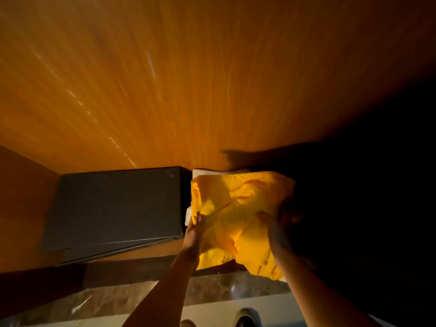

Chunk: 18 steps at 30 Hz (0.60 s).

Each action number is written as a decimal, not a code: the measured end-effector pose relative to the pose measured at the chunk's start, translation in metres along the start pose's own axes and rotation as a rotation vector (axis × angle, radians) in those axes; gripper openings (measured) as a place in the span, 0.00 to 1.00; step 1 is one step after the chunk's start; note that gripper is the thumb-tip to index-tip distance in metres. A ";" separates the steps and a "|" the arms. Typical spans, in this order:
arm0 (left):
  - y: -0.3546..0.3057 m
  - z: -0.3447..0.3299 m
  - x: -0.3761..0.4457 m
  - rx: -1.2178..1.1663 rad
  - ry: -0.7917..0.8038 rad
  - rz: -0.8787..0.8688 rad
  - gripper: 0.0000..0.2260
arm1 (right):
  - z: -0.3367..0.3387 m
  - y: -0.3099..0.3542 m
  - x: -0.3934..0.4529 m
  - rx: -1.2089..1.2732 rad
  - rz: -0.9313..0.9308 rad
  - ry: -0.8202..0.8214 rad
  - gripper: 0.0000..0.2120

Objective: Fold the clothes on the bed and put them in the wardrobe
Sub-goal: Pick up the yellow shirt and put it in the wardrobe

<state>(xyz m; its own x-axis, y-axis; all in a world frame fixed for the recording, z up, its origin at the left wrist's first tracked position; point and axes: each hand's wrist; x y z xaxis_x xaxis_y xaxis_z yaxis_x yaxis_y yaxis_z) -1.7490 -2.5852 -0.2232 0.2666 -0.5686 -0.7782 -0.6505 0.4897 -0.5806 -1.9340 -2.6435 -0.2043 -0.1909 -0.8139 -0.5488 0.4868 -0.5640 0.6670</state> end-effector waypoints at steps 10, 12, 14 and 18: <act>0.041 0.020 0.161 0.167 -0.177 -0.265 0.19 | -0.077 -0.057 0.136 -0.097 0.143 -0.084 0.33; 0.046 0.020 0.180 0.260 -0.188 -0.307 0.24 | -0.088 -0.071 0.161 -0.108 0.160 -0.054 0.32; 0.047 0.016 0.193 0.367 -0.260 -0.343 0.21 | -0.097 -0.080 0.177 -0.148 0.134 -0.029 0.29; 0.048 -0.006 0.189 0.543 -0.535 -0.328 0.21 | -0.109 -0.093 0.178 -0.192 0.139 -0.072 0.36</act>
<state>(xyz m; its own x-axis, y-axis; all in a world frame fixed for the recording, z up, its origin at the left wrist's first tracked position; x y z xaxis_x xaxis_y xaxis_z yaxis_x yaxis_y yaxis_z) -1.7341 -2.6729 -0.3970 0.7744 -0.4142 -0.4783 -0.0837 0.6822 -0.7263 -1.9201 -2.7207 -0.4189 -0.1677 -0.8937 -0.4161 0.6641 -0.4144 0.6223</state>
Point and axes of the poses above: each hand's wrist, its own x-axis towards the middle knuckle, its own z-axis out of the back of the hand, y = z × x, and after that the axes turned 9 degrees about -x, right-handed
